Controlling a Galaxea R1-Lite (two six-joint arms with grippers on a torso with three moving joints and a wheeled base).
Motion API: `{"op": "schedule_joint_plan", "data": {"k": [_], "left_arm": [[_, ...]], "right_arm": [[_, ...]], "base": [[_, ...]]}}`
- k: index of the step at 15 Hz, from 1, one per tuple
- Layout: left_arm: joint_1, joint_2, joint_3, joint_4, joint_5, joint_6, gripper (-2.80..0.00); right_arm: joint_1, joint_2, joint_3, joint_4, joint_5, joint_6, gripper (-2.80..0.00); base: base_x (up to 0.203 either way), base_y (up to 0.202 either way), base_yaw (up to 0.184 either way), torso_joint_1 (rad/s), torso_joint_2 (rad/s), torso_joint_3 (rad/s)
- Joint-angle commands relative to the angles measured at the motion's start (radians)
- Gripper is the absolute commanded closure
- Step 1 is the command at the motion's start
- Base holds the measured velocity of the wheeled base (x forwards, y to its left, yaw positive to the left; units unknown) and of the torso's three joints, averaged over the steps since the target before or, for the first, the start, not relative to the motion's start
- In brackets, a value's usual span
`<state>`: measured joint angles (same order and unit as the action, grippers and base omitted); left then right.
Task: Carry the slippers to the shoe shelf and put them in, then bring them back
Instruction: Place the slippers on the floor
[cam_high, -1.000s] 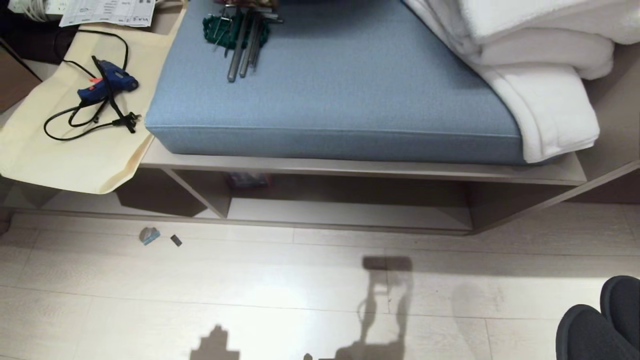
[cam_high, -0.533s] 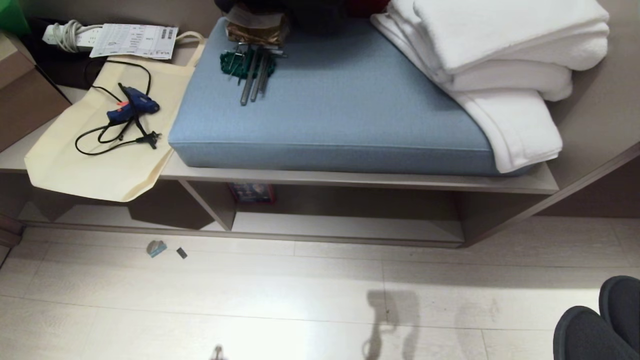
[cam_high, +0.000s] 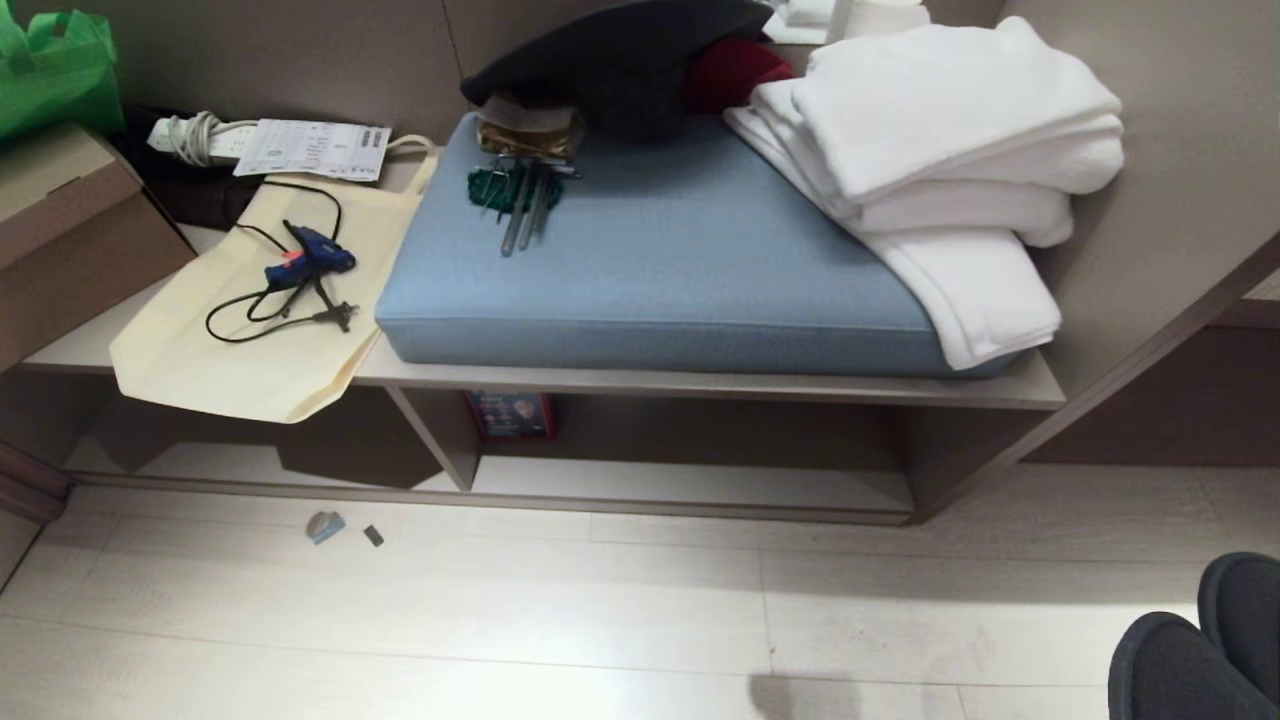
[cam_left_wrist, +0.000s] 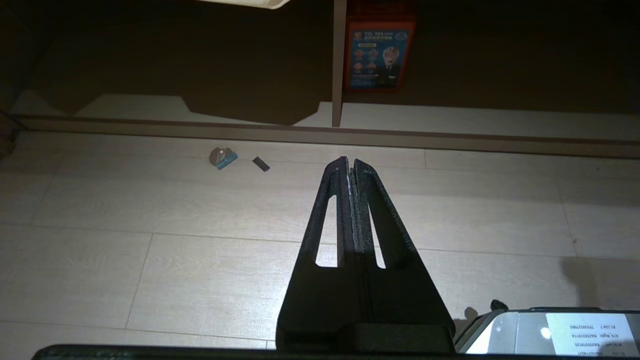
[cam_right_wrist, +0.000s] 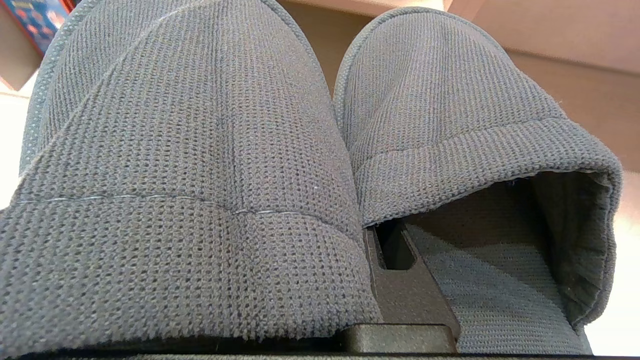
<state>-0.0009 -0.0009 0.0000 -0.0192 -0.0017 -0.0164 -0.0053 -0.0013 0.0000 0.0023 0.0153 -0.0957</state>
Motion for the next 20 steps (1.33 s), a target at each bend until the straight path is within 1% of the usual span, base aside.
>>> {"op": "schedule_joint_plan", "data": {"k": [1, 20], "left_arm": [[0.0, -0.001, 0.008, -0.001, 0.0, 0.0, 0.0], [0.0, -0.001, 0.008, -0.001, 0.0, 0.0, 0.0]], "right_arm": [[0.0, 0.003, 0.0, -0.001, 0.0, -0.001, 0.0], [-0.001, 0.003, 0.0, -0.001, 0.0, 0.001, 0.0]], "base": [[0.0, 0.0, 0.0, 0.007, 0.0, 0.188], [0.0, 0.0, 0.0, 0.002, 0.0, 0.203]]}}
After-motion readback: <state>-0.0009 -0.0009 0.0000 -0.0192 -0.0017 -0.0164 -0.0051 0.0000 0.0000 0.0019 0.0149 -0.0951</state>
